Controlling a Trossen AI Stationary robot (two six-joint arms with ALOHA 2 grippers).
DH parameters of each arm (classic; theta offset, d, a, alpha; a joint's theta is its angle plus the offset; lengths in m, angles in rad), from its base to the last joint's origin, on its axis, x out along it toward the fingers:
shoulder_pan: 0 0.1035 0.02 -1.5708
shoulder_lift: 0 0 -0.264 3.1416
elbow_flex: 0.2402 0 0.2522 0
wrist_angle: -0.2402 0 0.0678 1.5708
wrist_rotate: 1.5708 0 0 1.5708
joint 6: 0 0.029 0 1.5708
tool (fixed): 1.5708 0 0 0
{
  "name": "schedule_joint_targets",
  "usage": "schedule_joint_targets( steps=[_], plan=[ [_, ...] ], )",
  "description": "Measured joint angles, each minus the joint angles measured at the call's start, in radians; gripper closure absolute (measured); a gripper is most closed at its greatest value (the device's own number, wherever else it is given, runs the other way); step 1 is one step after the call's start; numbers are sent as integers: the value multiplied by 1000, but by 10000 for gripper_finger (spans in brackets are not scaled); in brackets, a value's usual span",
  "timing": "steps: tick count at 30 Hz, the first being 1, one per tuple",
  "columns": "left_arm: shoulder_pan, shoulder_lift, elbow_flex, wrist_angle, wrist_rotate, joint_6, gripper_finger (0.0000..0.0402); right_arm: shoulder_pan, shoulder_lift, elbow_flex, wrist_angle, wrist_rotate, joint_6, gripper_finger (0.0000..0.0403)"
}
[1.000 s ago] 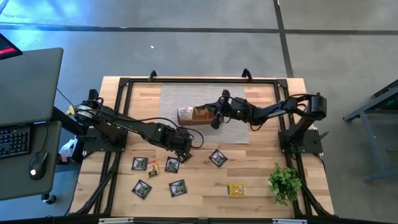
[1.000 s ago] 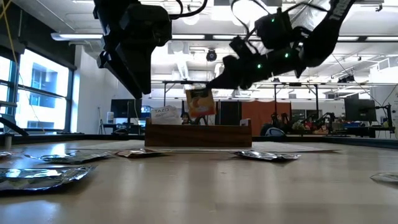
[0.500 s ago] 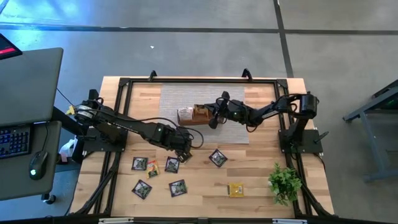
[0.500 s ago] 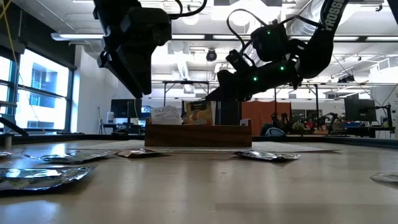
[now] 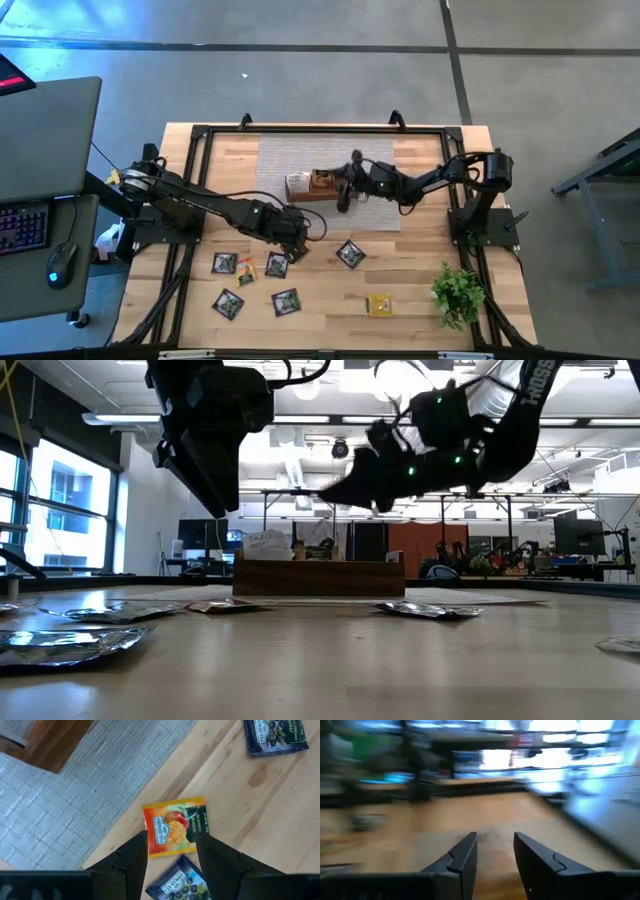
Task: Pick & Place Tea
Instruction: Put the yellow tea bag into the middle section of the wooden organizer
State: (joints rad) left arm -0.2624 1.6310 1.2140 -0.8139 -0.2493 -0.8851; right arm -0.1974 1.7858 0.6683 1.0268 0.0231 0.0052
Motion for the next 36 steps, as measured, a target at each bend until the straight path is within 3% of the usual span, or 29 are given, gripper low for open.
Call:
schedule_joint_targets(
  steps=[4,11,16,26,36],
  plan=[
    [-29,-19,-1,-23,-58,-51,236,98,0,0,-40,-67,92,278],
    [-87,-42,-2,-164,-163,-218,236,330,0,78,-274,67,92,279],
    [-100,-10,-87,-125,-174,-359,236,428,0,147,-464,195,65,279],
    [-49,-10,-322,227,-106,-391,236,449,2,166,-536,194,128,279],
    [-52,-10,-331,295,-109,-376,236,443,134,185,-422,210,178,279]
  ],
)
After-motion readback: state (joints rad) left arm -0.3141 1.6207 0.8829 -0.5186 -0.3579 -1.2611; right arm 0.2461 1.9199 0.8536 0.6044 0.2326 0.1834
